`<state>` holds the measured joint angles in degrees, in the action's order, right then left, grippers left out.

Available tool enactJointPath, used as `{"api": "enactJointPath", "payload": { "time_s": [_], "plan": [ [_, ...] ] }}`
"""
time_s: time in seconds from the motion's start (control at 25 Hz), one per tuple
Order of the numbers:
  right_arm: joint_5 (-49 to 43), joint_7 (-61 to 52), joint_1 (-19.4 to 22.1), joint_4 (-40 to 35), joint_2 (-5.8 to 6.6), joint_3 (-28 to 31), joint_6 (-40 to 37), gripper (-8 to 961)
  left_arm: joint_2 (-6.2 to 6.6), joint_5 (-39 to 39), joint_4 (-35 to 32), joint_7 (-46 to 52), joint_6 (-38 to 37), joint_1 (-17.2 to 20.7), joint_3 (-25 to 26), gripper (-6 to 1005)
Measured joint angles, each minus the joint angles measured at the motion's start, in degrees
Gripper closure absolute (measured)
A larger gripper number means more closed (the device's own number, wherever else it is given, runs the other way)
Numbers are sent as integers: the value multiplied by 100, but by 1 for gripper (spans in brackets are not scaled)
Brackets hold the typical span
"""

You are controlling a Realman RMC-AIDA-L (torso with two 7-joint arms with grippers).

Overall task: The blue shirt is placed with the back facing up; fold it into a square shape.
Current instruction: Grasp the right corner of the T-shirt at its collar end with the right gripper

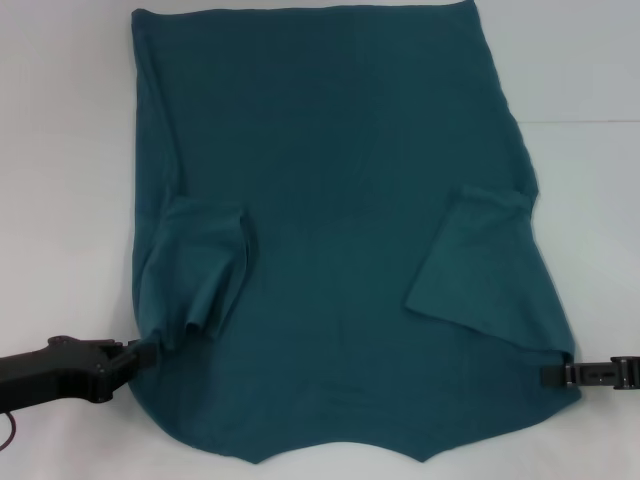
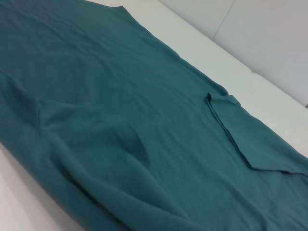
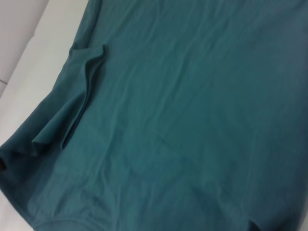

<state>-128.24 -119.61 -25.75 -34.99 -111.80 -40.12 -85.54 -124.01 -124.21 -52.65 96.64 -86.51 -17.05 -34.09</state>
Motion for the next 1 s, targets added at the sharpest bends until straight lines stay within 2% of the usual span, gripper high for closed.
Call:
{"api": "enactJointPath", "payload": {
  "time_s": [0.4,0.72,1.0],
  "plan": [
    [-28,54,-190,1,-104,-5,-150,194,0,-5,0,-5,83,0,8,945],
    [-31,-88,-221,11,-109,-4,-156,269,0,0,0,-5,144,0,8,944],
    [-49,-384,-209,11,-39,5,-99,541,0,3,4,-5,146,0,8,943]
  ]
}}
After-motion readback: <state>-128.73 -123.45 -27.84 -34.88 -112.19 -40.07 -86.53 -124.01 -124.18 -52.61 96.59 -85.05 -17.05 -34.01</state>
